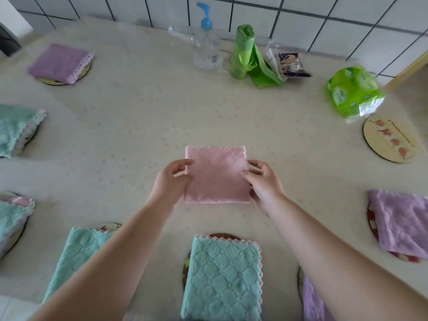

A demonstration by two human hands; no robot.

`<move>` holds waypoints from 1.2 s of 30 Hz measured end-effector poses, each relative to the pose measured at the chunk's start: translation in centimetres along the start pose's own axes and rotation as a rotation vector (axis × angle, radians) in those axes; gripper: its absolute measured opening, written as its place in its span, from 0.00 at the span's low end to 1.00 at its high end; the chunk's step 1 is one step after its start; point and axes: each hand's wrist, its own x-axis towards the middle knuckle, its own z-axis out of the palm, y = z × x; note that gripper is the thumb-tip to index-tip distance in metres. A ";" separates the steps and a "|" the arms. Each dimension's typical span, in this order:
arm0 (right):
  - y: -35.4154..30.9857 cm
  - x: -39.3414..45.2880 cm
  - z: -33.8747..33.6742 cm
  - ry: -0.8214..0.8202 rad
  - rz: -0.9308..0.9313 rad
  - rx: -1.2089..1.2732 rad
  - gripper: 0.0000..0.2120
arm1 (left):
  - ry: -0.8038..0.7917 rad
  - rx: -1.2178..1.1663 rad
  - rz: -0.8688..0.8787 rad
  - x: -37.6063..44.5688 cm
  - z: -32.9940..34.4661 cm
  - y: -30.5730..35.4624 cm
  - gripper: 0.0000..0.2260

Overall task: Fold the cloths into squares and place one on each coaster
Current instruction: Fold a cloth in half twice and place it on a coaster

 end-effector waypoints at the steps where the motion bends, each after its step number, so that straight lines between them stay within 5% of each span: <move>1: 0.3 -0.5 -0.7 0.000 0.025 0.064 0.13 | -0.032 -0.100 -0.045 -0.6 0.2 0.1 0.16; 5: 1.5 -2.3 -4.5 -0.087 0.080 0.207 0.10 | -0.203 -0.318 -0.132 -3.3 2.4 0.9 0.13; 13: 3.2 -4.7 -16.7 -0.067 -0.059 0.167 0.15 | -0.330 -0.290 -0.129 -7.6 13.2 1.9 0.16; 23: 3.0 -3.2 -34.6 -0.066 -0.339 -0.339 0.25 | -0.264 -0.132 -0.014 -10.9 31.3 4.3 0.21; 36: -3.2 10.0 -45.2 -0.044 -0.336 -0.336 0.28 | -0.224 -0.017 0.067 -2.7 45.4 10.1 0.25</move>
